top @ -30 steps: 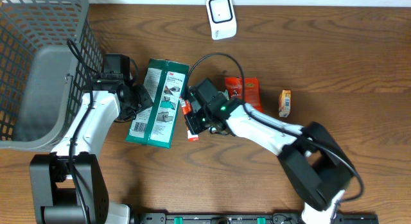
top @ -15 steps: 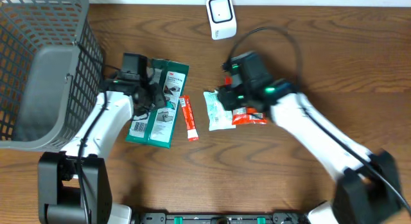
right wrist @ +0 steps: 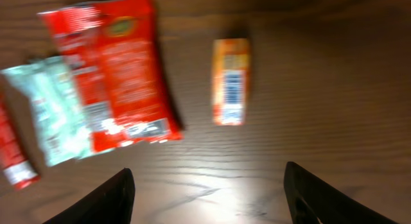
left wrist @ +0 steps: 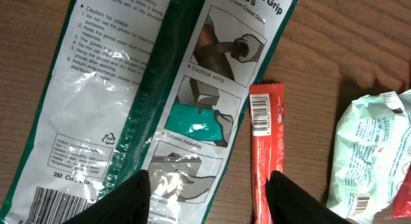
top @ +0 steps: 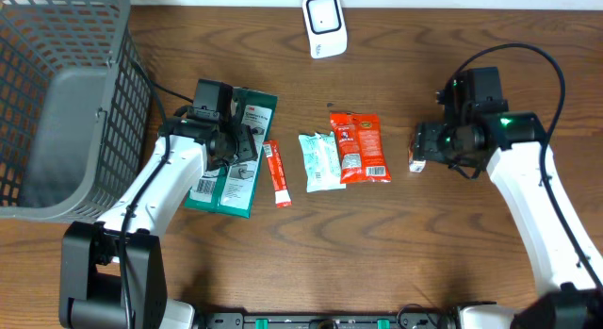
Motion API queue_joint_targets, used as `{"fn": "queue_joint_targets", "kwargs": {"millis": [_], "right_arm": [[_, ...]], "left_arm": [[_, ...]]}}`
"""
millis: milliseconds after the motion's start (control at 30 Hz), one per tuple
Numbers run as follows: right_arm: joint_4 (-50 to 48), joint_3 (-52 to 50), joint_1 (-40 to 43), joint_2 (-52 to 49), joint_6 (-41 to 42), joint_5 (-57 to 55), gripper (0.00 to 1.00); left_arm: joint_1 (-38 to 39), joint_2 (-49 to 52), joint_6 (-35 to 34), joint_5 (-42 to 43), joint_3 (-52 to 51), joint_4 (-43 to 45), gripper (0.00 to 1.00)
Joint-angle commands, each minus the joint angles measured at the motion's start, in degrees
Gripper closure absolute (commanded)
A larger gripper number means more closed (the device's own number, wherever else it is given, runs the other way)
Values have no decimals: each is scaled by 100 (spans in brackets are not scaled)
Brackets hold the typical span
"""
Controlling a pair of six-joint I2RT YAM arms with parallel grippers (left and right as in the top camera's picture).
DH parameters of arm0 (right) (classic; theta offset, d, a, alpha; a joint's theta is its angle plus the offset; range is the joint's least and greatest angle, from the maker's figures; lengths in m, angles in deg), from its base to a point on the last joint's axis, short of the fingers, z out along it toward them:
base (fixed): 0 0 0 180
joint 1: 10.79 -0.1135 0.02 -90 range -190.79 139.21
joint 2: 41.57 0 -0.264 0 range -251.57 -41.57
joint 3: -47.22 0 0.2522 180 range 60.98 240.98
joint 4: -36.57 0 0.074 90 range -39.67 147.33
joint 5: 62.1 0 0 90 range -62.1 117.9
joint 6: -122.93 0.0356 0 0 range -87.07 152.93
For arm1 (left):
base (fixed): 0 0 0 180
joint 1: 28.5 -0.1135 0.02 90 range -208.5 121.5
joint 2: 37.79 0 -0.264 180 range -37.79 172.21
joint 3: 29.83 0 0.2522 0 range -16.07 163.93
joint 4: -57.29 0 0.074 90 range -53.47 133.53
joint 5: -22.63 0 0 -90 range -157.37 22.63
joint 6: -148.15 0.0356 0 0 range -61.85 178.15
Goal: Scan the item barcode
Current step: 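Move the right gripper back right to the orange packet, then grasp the orange packet with the right gripper and lift it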
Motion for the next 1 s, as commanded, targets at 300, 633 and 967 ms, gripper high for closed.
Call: {"fn": "queue_joint_targets", "kwargs": {"millis": [300,633,967], "right_arm": [[-535,-48,125,-1078,-55,-560,33],[-907,-48,120,-1762,-55,-511,43],[-1123,-48,26,-1864,-59,179,46]], "left_arm": [[-2,55,35,37,-39,31,40],[-2,55,35,37,-39,31,40],[-4,55,35,35,-39,33,40]]}}
